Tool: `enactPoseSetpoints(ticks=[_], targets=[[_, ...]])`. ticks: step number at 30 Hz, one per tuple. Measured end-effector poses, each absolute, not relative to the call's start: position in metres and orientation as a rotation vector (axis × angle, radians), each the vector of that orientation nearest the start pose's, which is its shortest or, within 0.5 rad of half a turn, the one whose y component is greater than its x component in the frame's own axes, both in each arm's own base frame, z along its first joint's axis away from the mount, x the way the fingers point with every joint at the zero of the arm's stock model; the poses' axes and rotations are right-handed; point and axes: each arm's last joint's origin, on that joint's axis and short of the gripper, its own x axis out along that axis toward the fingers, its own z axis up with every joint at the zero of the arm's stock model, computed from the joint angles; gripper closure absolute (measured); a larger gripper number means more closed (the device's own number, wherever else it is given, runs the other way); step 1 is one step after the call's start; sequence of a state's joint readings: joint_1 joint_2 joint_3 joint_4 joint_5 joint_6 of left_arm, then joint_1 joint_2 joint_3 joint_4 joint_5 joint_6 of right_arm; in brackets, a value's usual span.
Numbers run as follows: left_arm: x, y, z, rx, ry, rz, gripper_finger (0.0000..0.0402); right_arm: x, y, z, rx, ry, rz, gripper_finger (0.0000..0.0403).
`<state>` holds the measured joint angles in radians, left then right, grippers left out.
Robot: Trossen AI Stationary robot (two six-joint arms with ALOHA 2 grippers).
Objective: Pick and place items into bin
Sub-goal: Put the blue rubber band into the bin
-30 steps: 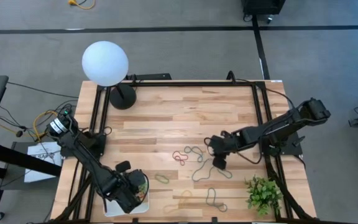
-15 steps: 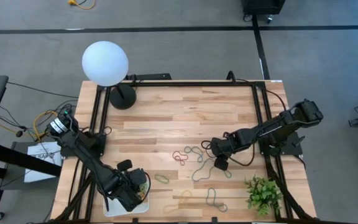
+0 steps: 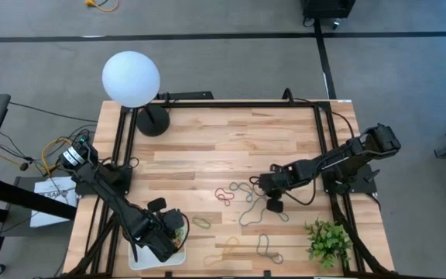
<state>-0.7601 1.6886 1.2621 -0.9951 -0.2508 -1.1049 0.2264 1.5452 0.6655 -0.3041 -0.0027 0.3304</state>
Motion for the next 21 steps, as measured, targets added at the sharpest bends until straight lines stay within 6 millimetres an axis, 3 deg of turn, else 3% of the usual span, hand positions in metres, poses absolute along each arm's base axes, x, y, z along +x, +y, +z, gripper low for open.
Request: enactPoseSetpoints(ticks=[11, 17, 21], targets=[[0.238, -0.204, 0.226, -0.138, 1.083, 0.391, 0.0298, 0.254, 0.062, 0.132, 0.127, 1.102, 0.155, 0.0399], [0.249, -0.189, 0.231, -0.036, 0.868, 0.539, 0.0298, 0.258, 0.062, 0.135, 0.076, 1.060, 0.193, 0.0402], [0.261, -0.173, 0.232, -0.013, 0.834, 0.608, 0.0298, 0.271, 0.065, 0.148, -0.041, 0.942, 0.239, 0.0402]])
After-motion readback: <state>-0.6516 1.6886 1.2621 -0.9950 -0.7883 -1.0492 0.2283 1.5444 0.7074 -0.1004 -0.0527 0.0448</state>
